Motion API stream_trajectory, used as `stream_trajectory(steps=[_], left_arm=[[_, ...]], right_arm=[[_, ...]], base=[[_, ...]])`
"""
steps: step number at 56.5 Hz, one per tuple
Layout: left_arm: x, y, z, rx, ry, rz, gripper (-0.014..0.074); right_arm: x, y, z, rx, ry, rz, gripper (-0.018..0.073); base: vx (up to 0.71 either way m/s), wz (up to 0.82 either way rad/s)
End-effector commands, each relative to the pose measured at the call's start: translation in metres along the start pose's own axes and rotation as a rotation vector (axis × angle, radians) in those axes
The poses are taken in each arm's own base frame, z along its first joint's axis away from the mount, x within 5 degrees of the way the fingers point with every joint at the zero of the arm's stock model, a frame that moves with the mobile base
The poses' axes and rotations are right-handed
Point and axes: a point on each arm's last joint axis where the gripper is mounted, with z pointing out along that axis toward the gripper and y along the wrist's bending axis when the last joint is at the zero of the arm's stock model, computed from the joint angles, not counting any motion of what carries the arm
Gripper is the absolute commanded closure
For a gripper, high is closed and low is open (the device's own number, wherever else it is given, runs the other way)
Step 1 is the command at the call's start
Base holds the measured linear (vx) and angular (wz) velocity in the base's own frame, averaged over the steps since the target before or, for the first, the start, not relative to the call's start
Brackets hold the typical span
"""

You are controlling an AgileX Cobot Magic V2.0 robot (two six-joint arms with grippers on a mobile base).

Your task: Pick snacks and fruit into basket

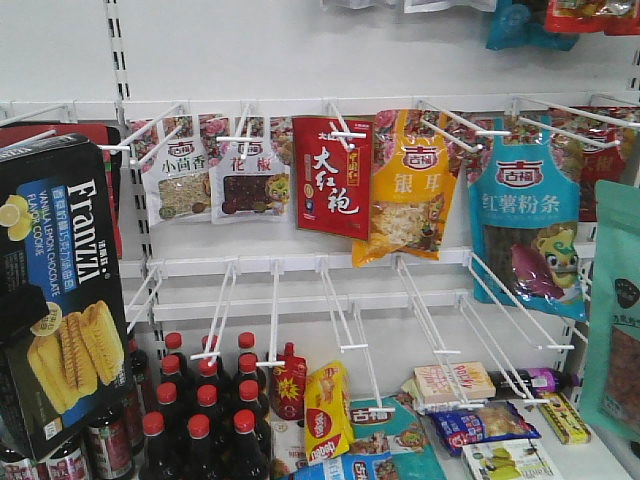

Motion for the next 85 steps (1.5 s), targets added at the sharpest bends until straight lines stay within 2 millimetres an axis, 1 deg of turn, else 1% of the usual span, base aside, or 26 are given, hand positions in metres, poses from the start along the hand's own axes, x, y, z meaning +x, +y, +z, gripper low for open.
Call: stream_trajectory(steps=[1, 48, 85], left_arm=[[-0.0132, -0.0045, -0.0023, 0.033, -0.048, -0.019, 0.0594], [-0.0132, -0.0045, -0.0023, 0.033, -0.048, -0.019, 0.0594], [-0.0132, -0.0044, -0.0023, 0.032, -0.048, -0.019, 0.0594]], right_arm=[[-0.0157, -0.0040, -0.0052, 0.046, -0.105, 0.008, 0.0568], [-0.0157, -0.0040, -0.0052, 0.046, -0.105, 0.008, 0.0568], [-0.0157, -0.0040, -0.0052, 0.046, -0.105, 0.008, 0.0568]], base=[[-0.25, -0.16], [-0.21, -0.22], [-0.12, -0.44]])
